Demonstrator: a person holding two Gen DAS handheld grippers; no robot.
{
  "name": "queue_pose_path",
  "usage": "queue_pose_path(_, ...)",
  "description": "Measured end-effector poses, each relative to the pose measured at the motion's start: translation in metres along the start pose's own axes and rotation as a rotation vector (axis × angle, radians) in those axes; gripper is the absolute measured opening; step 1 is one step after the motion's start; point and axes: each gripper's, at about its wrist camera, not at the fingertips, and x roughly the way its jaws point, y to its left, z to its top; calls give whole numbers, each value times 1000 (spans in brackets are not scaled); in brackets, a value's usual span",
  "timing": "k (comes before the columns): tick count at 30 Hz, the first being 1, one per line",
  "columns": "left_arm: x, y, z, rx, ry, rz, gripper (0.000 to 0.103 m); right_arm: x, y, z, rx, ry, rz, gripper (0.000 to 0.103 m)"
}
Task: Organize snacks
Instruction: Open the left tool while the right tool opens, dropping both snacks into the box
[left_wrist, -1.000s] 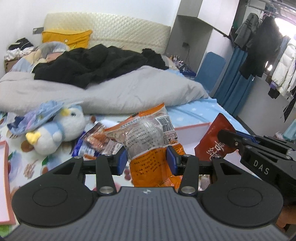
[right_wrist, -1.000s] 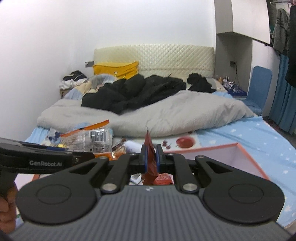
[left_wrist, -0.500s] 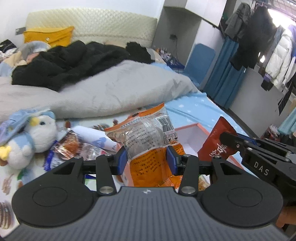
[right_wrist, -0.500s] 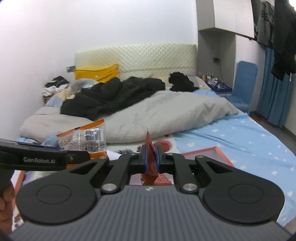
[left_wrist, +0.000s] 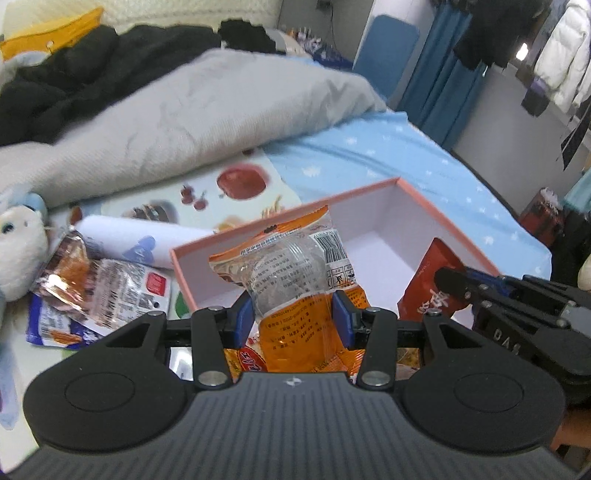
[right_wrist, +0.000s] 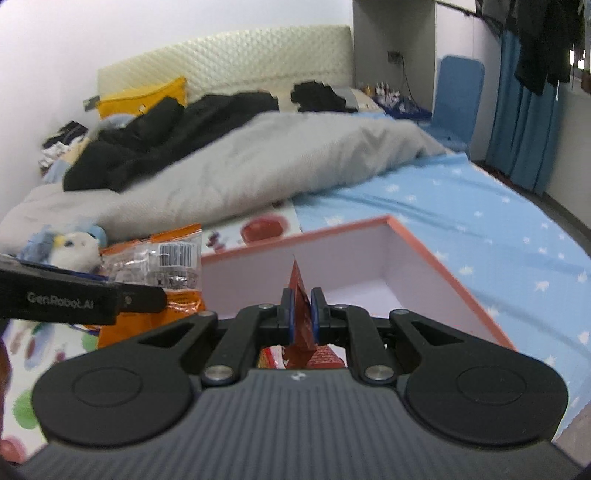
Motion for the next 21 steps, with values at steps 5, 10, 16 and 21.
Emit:
queue_pose_path(5,27,4,-3,14,46,6,51,20,-3,-17,24,51,-8,14)
queue_pose_path(10,33,10,-2,24,65,17,51,25,-5,-24,51,63,-8,15)
queue_pose_path(16,12,9,-1,44,49,23,72,18,-3,-21,83,60,31,65)
queue_pose_path(21,-27,5,2,56,-21,38,72,-9,4,-12,81,1,19,66)
